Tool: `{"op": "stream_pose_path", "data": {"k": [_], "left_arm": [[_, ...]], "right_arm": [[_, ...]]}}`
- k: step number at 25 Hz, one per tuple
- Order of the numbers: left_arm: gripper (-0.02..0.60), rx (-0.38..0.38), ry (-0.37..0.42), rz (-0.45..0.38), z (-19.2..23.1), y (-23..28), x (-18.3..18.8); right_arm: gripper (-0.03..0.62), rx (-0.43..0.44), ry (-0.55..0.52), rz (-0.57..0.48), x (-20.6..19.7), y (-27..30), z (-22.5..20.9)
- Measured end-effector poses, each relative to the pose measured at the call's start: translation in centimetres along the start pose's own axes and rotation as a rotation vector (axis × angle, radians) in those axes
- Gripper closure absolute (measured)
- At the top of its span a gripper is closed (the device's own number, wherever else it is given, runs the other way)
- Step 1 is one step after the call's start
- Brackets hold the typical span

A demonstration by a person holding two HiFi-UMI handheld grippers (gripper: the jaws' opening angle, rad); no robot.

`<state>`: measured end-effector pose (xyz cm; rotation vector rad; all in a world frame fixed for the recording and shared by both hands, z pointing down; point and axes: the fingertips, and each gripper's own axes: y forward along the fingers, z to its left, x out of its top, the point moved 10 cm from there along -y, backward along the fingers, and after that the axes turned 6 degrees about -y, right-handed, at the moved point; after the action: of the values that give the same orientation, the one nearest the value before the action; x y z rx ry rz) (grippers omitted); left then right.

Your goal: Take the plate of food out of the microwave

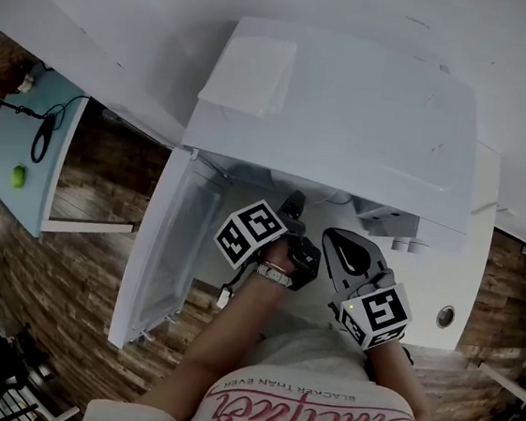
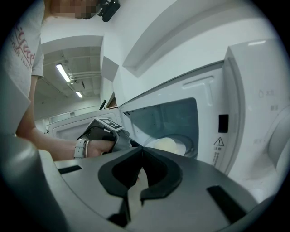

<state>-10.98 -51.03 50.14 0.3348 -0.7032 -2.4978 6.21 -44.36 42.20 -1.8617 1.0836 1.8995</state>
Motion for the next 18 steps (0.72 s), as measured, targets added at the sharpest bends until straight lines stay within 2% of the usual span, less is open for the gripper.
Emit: {"op": "stream_pose_path", "data": {"k": [2, 9, 18], "left_arm": [[0.517, -0.029, -0.022, -0.004, 0.1, 0.1, -0.2], [0.549, -0.154, -0.149, 0.007, 1.1, 0.1, -0.7], [0.566, -0.307, -0.166, 0.010, 1.4, -0.6, -0.9]], "right_arm": [[0.583, -0.001, -0.004, 0.002, -0.1, -0.1, 0.1], [0.582, -0.009, -0.013, 0.005, -0.4, -0.8, 0.6], [0.583, -0.018, -0.025, 0.001, -0.5, -1.6, 1.5]]}}
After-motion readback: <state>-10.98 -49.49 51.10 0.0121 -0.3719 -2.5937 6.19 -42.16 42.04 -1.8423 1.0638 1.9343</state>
